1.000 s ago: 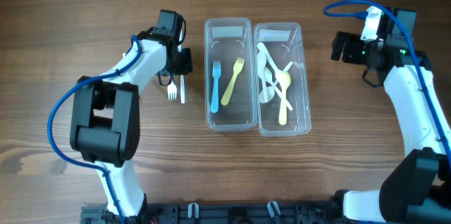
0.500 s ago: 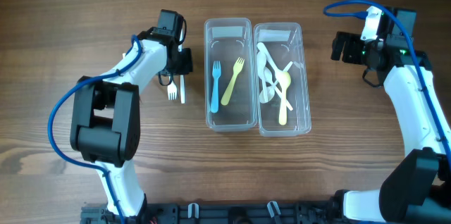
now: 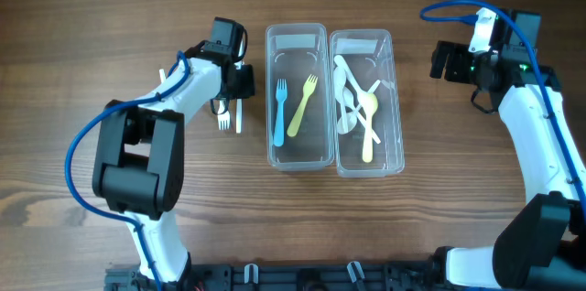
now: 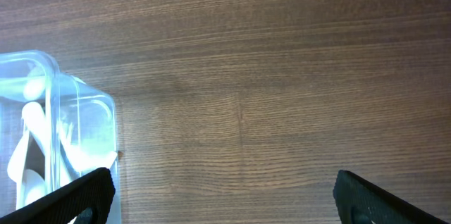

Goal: Pack container

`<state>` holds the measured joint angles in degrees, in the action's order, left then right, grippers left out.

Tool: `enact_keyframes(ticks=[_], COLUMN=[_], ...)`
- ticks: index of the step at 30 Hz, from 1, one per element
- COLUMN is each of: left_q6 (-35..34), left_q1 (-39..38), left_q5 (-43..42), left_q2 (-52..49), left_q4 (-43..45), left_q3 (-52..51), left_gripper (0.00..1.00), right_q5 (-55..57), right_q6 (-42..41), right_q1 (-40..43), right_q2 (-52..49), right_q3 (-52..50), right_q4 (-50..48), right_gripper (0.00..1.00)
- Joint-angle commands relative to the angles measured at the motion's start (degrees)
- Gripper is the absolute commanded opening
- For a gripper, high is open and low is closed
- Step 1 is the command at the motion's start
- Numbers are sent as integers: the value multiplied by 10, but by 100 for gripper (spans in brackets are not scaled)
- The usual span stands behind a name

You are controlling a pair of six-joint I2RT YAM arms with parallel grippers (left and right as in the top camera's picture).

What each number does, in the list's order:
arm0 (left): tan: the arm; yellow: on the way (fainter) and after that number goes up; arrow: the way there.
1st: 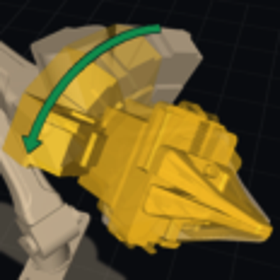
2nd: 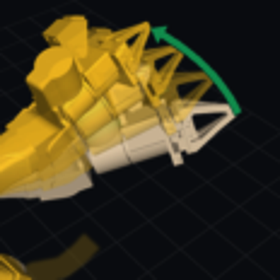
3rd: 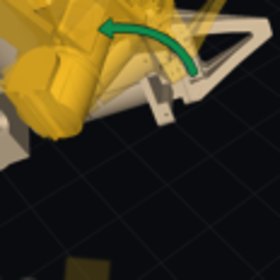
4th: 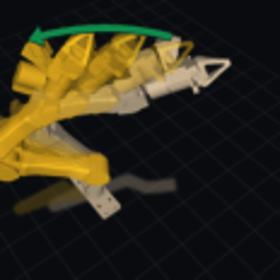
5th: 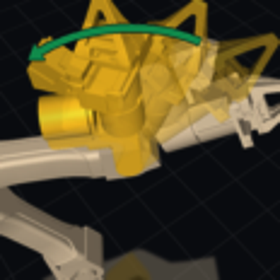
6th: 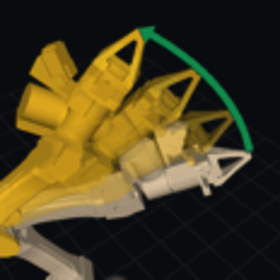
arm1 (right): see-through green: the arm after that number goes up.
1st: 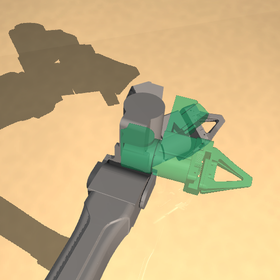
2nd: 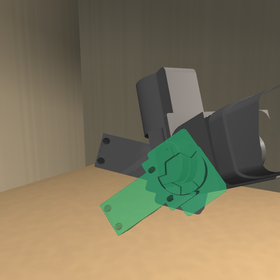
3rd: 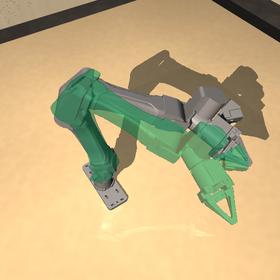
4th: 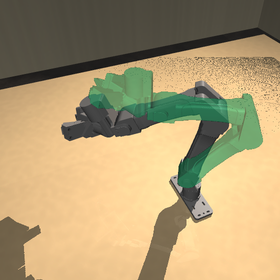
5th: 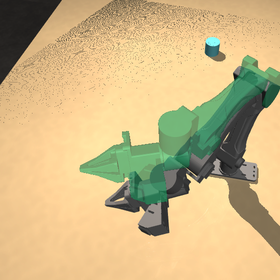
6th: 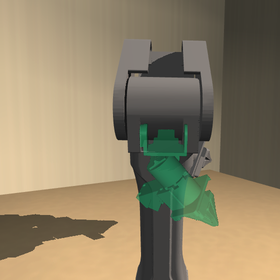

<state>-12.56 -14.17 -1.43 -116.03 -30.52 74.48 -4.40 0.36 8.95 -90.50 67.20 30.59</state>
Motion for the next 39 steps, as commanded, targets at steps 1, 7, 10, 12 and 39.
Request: enact_keyframes(ticks=[1,7,10,12,39], left_q6=[2,2,2,1,-58], left_q1=[-2,-1,-1,-1,-134], left_q5=[-6,16,26,26,-111], left_q2=[-16,-12,5,21,140], left_q4=[4,-11,-48,-70,-113], left_q3=[-24,4,42,66,125], left_gripper=[4,4,4,4,29], right_q5=[5,6,6,6,6], right_q6=[10,10,10,10,10], right_q1=[1,1,1,1,1], right_q2=[8,8,8,8,8], right_q3=[-4,-4,-4,-4,-4], right_q4=[-2,-2,-2,-2,-2], right_gripper=[100,100,100,100,100])
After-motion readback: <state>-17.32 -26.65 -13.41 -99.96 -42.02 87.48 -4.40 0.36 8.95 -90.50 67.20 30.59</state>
